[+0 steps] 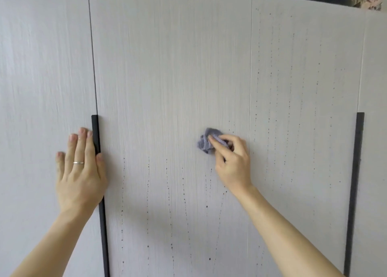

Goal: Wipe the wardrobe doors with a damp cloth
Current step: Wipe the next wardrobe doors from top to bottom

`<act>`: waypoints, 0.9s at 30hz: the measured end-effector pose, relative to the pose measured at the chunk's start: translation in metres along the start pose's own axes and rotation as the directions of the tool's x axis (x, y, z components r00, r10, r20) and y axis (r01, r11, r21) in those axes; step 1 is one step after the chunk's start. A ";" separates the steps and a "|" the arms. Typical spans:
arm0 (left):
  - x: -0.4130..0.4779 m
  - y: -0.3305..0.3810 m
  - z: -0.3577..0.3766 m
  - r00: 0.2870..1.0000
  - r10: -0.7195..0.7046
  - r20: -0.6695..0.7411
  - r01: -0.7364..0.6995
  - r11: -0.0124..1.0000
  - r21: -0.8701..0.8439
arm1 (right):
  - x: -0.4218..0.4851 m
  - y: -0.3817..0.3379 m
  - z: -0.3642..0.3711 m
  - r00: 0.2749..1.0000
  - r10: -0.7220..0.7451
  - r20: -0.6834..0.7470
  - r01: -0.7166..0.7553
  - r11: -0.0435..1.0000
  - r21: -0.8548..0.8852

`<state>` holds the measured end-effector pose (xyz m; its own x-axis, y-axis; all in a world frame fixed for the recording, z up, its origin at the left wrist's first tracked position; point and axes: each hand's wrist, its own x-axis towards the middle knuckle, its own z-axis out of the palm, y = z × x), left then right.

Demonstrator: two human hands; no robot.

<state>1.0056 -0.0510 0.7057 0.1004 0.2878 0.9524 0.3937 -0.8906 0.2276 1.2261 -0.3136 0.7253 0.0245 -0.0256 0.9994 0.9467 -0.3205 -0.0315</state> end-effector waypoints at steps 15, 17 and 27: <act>-0.001 0.001 0.010 0.998 -0.039 -0.045 0.037 0.999 -0.040 | 0.020 0.027 -0.012 0.980 0.170 -0.100 -0.171 0.985 0.001; -0.001 -0.003 0.014 0.998 -0.041 -0.051 0.038 0.998 -0.052 | -0.024 0.025 -0.017 0.988 0.147 -0.055 -0.149 0.989 -0.017; 0.000 0.002 0.011 0.998 -0.056 -0.003 0.056 0.997 -0.055 | -0.028 0.014 -0.029 0.974 0.176 0.143 -0.160 0.980 -0.120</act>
<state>1.0161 -0.0488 0.7034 0.0754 0.3363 0.9387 0.3480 -0.8911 0.2913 1.2297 -0.3452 0.6969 0.2367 0.0535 0.9701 0.8850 -0.4239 -0.1926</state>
